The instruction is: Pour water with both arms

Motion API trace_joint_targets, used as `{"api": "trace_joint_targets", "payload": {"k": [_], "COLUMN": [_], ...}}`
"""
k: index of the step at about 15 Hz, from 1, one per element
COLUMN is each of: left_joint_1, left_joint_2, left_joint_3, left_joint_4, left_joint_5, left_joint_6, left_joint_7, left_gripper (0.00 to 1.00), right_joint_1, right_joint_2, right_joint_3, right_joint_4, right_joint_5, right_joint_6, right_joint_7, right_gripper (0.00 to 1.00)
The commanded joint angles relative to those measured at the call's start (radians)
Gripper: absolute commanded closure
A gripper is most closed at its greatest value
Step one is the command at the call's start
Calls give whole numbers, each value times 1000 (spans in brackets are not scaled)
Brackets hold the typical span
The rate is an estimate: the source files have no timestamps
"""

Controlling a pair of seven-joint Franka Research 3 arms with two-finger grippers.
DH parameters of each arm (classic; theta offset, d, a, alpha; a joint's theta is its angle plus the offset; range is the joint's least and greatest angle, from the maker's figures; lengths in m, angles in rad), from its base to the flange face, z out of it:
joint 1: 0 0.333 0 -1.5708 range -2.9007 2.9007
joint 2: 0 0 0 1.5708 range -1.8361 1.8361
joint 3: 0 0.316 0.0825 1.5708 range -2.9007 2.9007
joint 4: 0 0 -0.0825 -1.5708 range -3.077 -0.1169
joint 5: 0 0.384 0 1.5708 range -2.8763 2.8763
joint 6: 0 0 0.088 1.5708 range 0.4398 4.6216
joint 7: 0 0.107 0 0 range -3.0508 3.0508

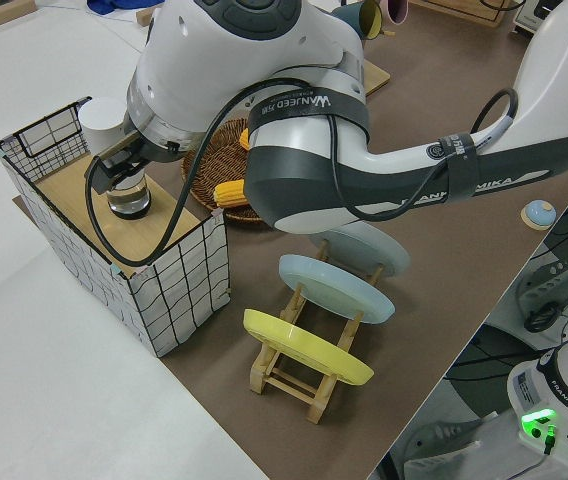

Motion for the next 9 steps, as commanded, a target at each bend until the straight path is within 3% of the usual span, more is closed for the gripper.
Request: {"api": "trace_joint_targets", "payload": {"k": [1,9], "left_joint_1": [3,0], "left_joint_2": [22,63], "left_joint_3": [-3,-35], "left_joint_4": [-25,-28], "left_joint_5": [-92,-234], "left_joint_6": [73,189], "left_joint_7": [100,133], "left_gripper": [9,9], "right_joint_1": [-1,6], "right_joint_2": [50,89], "right_joint_3": [10,11], "right_joint_4": [61,88], "right_joint_5": [-44,-53], "right_joint_6": [10,19], "right_joint_7": [8,11], "right_gripper": [15,92]}}
